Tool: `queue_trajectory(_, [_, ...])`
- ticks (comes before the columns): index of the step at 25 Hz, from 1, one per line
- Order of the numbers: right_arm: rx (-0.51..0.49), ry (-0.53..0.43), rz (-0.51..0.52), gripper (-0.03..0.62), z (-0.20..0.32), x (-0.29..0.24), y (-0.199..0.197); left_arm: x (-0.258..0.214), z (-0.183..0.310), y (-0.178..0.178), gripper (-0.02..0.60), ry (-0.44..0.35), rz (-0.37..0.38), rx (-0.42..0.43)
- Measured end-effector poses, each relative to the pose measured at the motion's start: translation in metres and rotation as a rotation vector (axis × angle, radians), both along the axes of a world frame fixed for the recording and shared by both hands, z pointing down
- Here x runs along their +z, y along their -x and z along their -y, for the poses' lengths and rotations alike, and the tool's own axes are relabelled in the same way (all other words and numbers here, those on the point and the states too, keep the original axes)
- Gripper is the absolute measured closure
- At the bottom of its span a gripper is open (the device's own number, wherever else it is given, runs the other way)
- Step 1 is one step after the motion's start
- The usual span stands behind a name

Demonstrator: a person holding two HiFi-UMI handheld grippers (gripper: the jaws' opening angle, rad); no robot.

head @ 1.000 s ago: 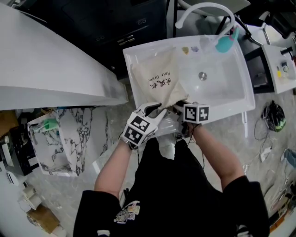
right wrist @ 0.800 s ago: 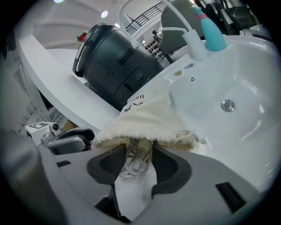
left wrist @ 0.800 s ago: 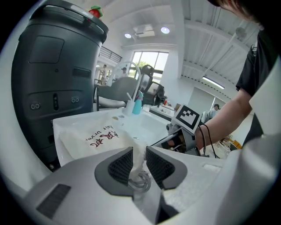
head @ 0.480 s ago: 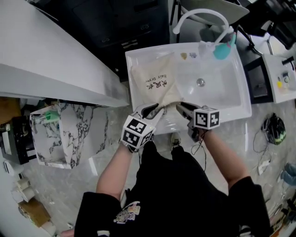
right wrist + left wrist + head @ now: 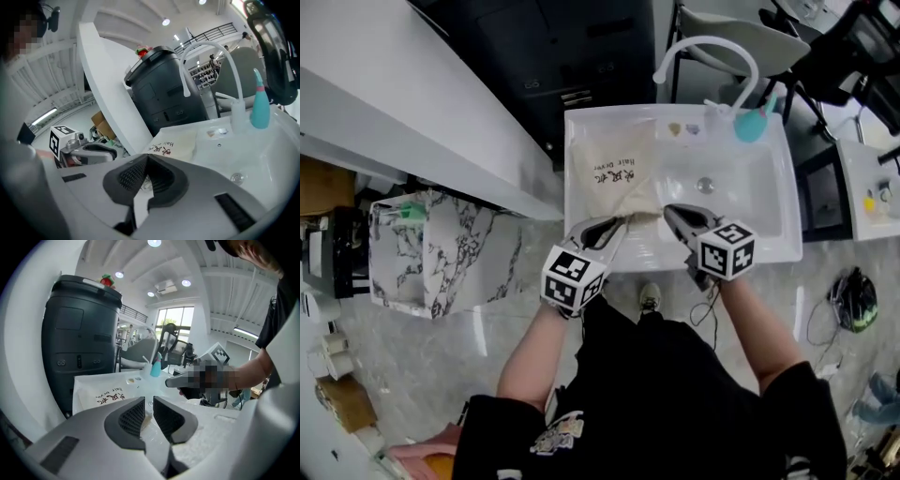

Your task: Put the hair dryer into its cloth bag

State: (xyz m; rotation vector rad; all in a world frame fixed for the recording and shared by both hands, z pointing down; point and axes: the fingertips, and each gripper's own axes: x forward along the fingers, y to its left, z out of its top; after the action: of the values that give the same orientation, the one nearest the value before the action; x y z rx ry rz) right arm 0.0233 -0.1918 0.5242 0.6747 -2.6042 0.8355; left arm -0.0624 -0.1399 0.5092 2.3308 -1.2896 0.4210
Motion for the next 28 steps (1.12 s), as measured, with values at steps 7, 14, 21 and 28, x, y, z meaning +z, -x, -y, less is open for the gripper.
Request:
queue_trajectory(7, [-0.072,-0.034,0.083,0.595,-0.007,-0.031,0.004,-0.028,-0.031,0.014,0.574,-0.06,0.008,-0.195])
queue_trajectory(14, [-0.129,-0.022,0.096,0.595,-0.021,-0.034,0.018,-0.039,-0.064,0.036,0.575,-0.068,0.026,-0.304])
queue_trajectory(21, [-0.131,-0.008,0.113,0.595,-0.044,-0.039,0.033,-0.045,-0.091,0.048,0.578,-0.069,0.028,-0.322])
queue_trajectory(28, [-0.065,-0.02,0.099,0.595,-0.078,-0.044,0.036,-0.046,-0.113,0.05,0.578,-0.088,0.001,-0.258])
